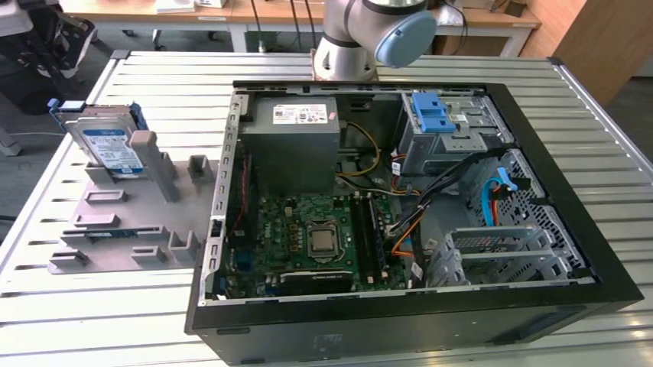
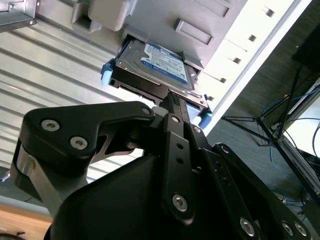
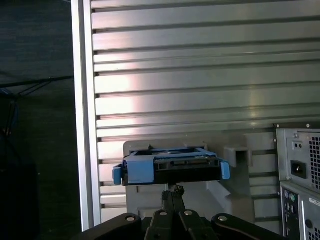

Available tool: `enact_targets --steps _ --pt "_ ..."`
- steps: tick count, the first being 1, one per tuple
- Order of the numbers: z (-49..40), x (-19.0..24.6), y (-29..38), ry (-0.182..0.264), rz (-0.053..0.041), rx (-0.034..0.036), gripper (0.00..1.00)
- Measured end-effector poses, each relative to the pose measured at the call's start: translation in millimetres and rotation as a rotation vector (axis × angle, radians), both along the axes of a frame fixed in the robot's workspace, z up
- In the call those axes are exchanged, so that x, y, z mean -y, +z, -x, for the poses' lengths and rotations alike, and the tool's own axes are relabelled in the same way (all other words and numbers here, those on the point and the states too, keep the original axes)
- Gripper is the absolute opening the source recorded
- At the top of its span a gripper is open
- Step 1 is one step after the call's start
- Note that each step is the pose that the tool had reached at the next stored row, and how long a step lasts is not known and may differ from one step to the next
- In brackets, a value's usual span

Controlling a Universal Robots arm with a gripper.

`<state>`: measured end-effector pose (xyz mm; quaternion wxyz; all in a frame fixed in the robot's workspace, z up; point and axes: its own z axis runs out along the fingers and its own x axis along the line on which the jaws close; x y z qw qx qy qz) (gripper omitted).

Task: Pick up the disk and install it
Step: 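Reach for the disk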

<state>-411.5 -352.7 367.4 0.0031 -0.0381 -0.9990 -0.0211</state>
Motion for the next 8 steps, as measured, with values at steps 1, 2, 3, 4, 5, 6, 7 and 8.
enact_targets --steps 1,2,3,4,5,6,7,8 --pt "0.4 0.0 0.0 0.0 0.0 -0.0001 0.11" --pt "0.9 -0.1 0.0 0.0 0.0 0.0 0.11" --pt "1.9 -0.1 -0.1 0.0 0.0 0.0 0.11" --pt "4.4 -0.1 -0.3 0.0 -0.0001 0.0001 0.11" --pt "8.3 -0.1 -0.4 0.0 0.0001 -0.0001 0.11" --pt "12.8 -0.1 -0.7 0.0 0.0001 0.0 0.11" --pt "15.5 -0.2 -0.9 0.0 0.0 0.0001 0.11" --pt "16.7 -0.2 -1.0 0.0 0.0 0.0 0.11"
